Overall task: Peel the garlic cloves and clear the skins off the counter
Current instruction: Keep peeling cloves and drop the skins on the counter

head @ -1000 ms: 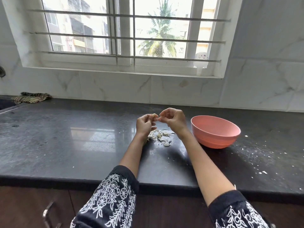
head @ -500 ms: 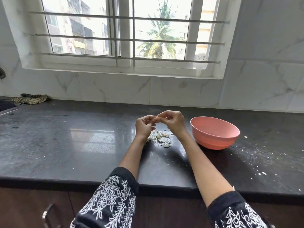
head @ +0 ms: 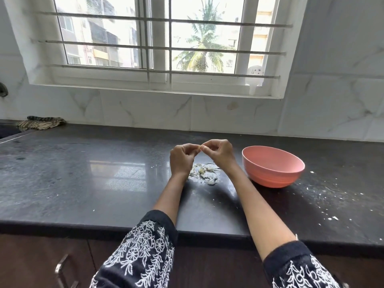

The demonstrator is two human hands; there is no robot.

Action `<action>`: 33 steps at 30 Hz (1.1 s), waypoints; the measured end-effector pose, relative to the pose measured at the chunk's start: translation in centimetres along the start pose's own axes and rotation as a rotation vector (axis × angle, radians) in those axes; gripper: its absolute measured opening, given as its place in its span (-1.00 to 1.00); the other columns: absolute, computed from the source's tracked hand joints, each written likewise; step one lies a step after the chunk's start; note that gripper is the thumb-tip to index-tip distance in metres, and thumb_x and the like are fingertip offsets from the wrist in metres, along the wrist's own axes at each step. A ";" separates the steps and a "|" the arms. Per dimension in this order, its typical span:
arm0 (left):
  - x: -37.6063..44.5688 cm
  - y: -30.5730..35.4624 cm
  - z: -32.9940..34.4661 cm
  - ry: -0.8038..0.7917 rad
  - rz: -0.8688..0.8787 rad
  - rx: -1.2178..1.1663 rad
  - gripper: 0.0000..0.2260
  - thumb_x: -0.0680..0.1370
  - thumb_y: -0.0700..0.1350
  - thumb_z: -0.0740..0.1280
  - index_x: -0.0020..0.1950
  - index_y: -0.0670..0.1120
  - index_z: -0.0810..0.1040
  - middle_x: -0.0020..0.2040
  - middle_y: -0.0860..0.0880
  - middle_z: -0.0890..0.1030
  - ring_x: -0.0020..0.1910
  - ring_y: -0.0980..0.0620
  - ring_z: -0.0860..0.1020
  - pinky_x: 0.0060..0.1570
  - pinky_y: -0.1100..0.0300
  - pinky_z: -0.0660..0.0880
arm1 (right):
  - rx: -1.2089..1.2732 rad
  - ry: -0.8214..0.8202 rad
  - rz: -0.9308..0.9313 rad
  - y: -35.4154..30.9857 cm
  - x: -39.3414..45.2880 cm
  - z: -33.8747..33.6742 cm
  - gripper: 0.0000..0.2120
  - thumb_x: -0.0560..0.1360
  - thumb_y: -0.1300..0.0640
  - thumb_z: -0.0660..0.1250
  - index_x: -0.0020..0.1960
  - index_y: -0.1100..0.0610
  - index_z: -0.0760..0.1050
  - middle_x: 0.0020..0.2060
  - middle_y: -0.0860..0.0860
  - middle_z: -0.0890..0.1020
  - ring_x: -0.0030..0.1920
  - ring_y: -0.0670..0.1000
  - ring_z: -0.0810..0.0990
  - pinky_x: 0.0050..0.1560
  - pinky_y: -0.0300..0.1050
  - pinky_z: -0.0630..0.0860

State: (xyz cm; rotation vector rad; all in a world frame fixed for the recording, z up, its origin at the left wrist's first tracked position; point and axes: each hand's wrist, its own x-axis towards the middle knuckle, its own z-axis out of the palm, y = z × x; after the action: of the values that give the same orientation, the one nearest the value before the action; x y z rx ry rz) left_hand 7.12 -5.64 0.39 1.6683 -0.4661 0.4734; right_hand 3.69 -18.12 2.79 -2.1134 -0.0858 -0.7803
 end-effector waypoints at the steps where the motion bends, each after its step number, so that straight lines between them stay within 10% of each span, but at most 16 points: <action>1: -0.1 0.0 0.0 -0.006 0.016 0.025 -0.89 0.41 -0.13 0.48 -0.11 -0.12 0.69 -0.20 -0.05 0.70 -0.21 0.08 0.65 -0.10 0.13 0.58 | -0.041 0.002 -0.006 0.0 0.0 -0.1 -0.95 0.41 0.14 0.44 -0.18 0.11 0.66 -0.38 -0.08 0.61 -0.36 -0.15 0.51 -0.27 -0.24 0.39; 33: -0.9 1.6 -0.7 0.006 -0.024 0.371 -0.91 0.41 -0.07 0.45 -0.11 -0.02 0.66 -0.19 0.04 0.68 -0.19 0.09 0.62 -0.19 0.21 0.50 | -0.265 -0.096 -0.036 0.0 -0.1 0.2 -0.90 0.46 0.11 0.36 -0.09 0.09 0.64 -0.23 0.02 0.67 -0.19 -0.02 0.58 -0.08 -0.07 0.53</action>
State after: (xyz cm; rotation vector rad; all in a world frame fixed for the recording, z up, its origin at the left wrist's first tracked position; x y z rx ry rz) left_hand 5.45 -5.16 1.27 2.0256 -0.3686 0.5724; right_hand 3.71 -17.93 2.64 -2.4066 -0.0751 -0.7439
